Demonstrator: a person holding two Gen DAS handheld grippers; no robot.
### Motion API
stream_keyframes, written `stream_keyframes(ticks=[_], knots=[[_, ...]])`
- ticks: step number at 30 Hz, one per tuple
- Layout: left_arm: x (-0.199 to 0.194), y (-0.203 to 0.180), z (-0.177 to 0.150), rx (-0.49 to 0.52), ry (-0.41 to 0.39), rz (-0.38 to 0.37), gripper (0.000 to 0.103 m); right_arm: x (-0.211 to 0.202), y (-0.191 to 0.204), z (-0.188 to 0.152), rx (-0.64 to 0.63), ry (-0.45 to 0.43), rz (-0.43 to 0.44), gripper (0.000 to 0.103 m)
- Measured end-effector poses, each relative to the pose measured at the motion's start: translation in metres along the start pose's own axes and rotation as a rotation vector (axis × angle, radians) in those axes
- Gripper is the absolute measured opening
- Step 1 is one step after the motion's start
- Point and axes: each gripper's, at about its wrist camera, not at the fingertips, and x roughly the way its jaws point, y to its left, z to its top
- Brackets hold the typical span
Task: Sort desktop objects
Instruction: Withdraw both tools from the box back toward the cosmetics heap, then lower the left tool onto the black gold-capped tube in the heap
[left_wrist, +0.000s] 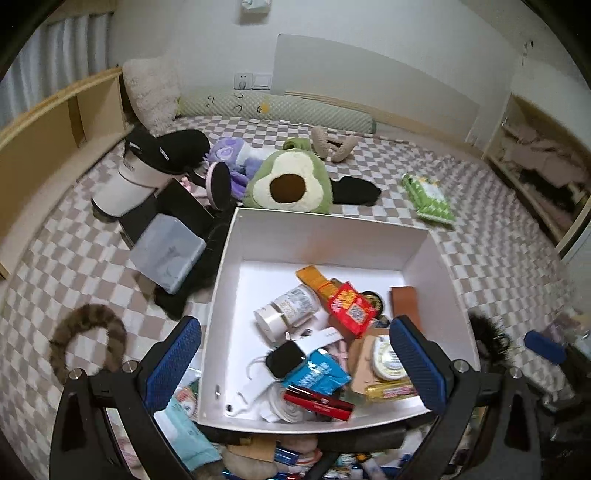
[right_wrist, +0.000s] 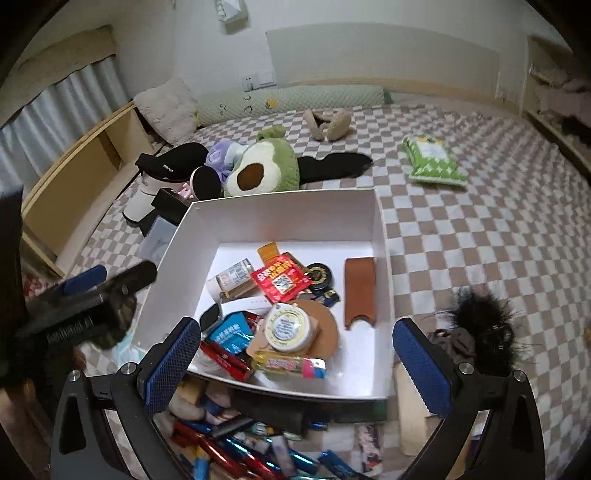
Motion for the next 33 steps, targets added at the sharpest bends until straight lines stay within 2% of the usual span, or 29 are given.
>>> stream_keyframes(ticks=[4, 10, 19, 25, 30, 33], knots=[[-0.006, 0.01, -0.002, -0.035, 0.009, -0.033, 0.103, -0.015, -0.004, -0.01, -0.019, -0.02, -0.016, 0.103], [-0.021, 0.021, -0.008, -0.014, -0.004, -0.04, 0.103, -0.027, -0.014, -0.027, -0.039, -0.036, -0.038, 0.103], [-0.037, 0.031, -0.026, 0.092, -0.011, -0.032, 0.103, -0.021, -0.024, -0.045, -0.029, 0.032, -0.014, 0.103], [-0.032, 0.037, -0.047, 0.174, 0.066, -0.022, 0.103, -0.016, -0.029, -0.055, 0.003, 0.074, 0.009, 0.103], [-0.02, 0.041, -0.07, 0.247, 0.169, -0.018, 0.103, -0.008, -0.023, -0.066, -0.024, 0.132, 0.018, 0.103], [-0.011, 0.044, -0.081, 0.24, 0.229, -0.038, 0.103, -0.007, -0.018, -0.07, -0.049, 0.145, 0.01, 0.103]])
